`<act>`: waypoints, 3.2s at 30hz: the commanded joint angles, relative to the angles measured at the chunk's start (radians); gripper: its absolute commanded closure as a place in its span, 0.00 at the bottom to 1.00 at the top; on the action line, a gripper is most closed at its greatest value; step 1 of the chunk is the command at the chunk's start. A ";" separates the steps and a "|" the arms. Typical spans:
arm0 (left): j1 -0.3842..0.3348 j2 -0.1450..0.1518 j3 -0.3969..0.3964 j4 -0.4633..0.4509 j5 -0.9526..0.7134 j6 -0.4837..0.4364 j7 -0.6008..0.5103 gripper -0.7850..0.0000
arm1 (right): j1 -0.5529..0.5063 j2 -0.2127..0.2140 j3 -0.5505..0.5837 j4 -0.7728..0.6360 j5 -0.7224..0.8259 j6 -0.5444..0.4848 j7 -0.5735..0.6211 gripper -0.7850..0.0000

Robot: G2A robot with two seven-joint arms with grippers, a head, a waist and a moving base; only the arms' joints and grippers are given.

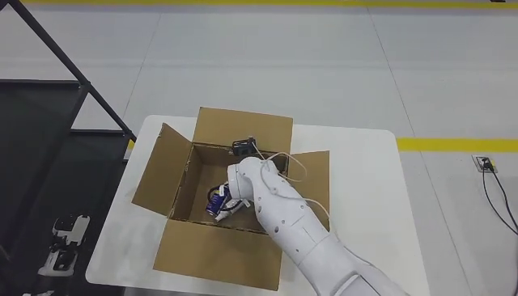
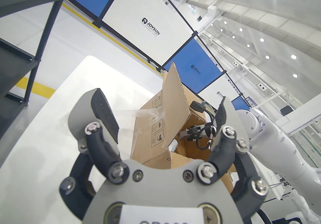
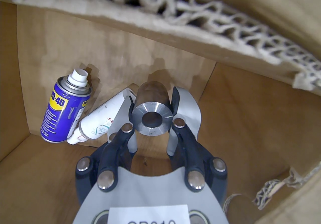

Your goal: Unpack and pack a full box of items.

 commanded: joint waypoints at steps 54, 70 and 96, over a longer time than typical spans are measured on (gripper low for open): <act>-0.035 -0.010 -0.006 -0.059 0.040 0.089 0.024 0.00 | -0.736 0.117 0.163 -1.260 -0.158 -0.214 -0.029 0.00; -0.186 0.010 0.165 -0.130 0.209 0.142 -0.243 0.00 | -0.910 0.160 0.707 -1.536 0.469 -0.239 -0.074 0.00; -0.290 0.015 0.426 -0.084 0.355 0.228 -0.349 0.00 | -0.642 0.241 0.697 -1.182 0.817 -0.337 0.308 0.00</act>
